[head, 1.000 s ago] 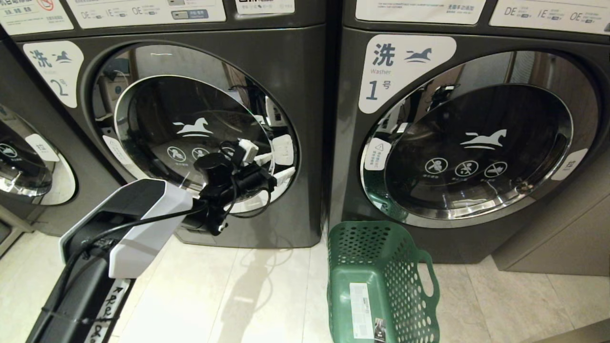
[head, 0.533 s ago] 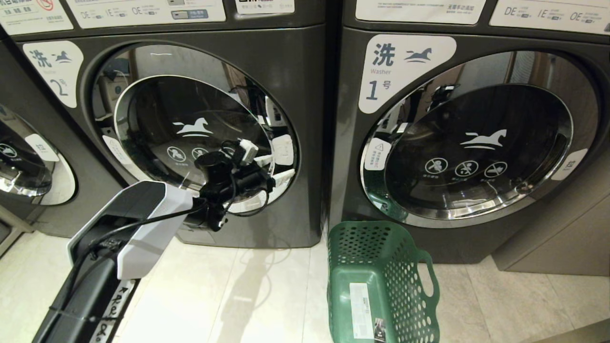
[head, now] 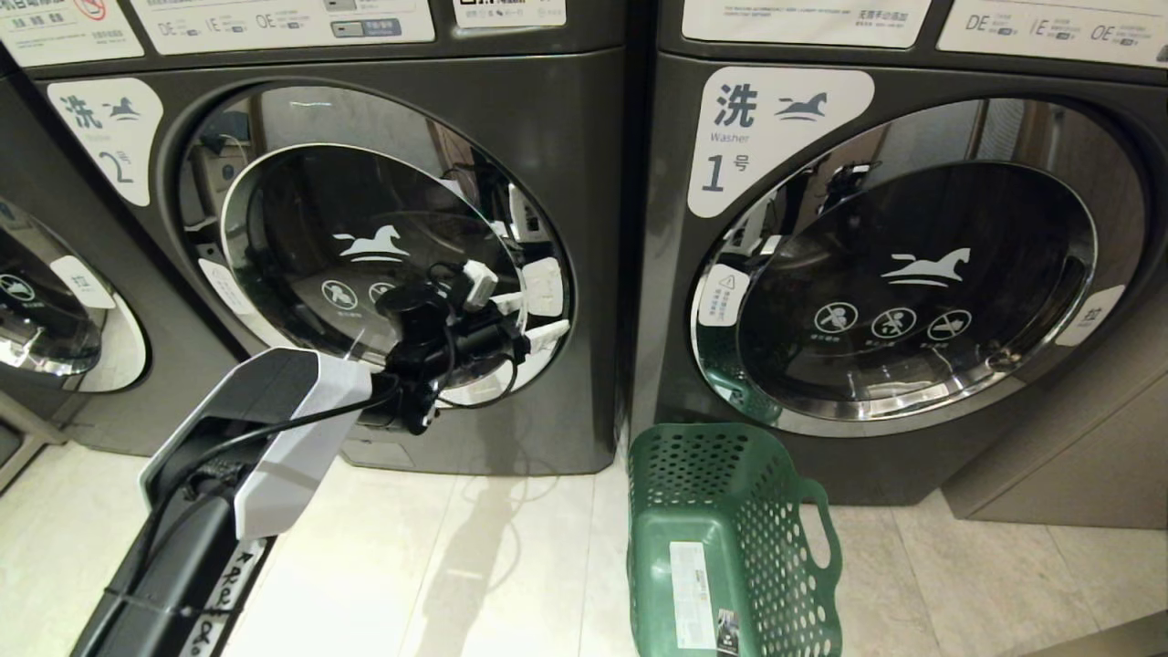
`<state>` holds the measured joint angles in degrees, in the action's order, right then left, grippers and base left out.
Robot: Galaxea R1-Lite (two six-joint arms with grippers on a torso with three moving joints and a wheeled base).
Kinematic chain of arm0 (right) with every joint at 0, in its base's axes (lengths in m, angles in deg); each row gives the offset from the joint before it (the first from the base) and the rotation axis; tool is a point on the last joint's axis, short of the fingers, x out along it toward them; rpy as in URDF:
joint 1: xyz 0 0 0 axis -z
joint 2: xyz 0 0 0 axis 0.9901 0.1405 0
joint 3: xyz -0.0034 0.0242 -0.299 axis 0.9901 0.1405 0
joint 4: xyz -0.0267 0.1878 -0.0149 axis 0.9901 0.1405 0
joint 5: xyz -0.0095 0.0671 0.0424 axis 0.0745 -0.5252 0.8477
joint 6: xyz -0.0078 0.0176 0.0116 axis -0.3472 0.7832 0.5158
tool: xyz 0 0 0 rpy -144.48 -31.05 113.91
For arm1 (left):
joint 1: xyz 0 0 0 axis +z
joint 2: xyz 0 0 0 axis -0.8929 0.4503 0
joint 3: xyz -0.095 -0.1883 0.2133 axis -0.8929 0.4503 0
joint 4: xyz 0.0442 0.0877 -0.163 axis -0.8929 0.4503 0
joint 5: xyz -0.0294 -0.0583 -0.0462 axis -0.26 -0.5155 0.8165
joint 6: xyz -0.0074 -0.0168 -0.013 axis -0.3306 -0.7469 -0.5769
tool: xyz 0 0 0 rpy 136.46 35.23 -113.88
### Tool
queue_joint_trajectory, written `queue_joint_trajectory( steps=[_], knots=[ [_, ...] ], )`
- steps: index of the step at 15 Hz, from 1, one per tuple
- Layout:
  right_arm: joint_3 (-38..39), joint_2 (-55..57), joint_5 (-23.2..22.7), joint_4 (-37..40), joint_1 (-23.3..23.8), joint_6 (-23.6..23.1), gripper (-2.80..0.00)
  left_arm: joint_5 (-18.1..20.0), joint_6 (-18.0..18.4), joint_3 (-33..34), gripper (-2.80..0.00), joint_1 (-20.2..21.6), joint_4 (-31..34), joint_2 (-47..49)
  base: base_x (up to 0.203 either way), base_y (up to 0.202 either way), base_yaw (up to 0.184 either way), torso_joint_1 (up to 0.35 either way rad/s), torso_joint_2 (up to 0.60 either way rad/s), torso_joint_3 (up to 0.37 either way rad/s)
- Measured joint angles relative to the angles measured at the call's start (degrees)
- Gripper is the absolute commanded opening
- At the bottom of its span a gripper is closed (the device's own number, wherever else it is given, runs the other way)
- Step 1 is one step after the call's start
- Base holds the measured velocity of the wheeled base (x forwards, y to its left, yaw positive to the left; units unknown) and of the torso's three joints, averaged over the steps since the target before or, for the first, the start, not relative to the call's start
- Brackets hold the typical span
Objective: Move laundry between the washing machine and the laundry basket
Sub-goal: Open the lid of the washing machine
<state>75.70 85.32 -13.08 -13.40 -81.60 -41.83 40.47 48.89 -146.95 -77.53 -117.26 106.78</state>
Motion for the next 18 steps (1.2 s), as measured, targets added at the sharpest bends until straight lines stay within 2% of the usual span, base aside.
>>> queue_joint_trajectory(
  steps=[2, 8, 12, 16, 18],
  knots=[
    [0.00, 0.00, 0.00, 0.00, 0.00, -0.01, -2.80, 0.12, 0.00, -0.33, 0.00, -0.17, 0.00, 0.13, 0.000, 0.000, 0.000, 0.000, 0.00, 0.000],
    [0.02, 0.00, 0.00, 0.00, 0.00, 0.00, -2.80, 3.84, -0.09, -0.45, 0.00, -0.33, -0.11, 0.17, 0.000, 0.000, 0.000, 0.000, 0.00, 0.000],
    [0.02, 0.00, 0.00, 0.00, 0.00, 0.00, -2.80, 8.24, -0.57, -0.45, 0.00, -0.33, -0.09, -0.12, 0.000, 0.000, 0.000, 0.000, 0.00, 0.000],
    [0.00, 0.00, 0.00, 0.00, 0.00, 0.00, -2.80, 10.12, -0.99, -0.44, 0.00, -0.80, -0.24, -0.26, 0.000, 0.000, 0.000, 0.000, 0.00, 0.000],
    [0.00, 0.00, -0.01, 0.02, 0.00, -0.01, -2.80, 13.13, -0.99, -0.44, 0.00, -1.21, -0.50, -0.26, 0.000, 0.000, 0.000, 0.000, 0.00, 0.000]
  ],
)
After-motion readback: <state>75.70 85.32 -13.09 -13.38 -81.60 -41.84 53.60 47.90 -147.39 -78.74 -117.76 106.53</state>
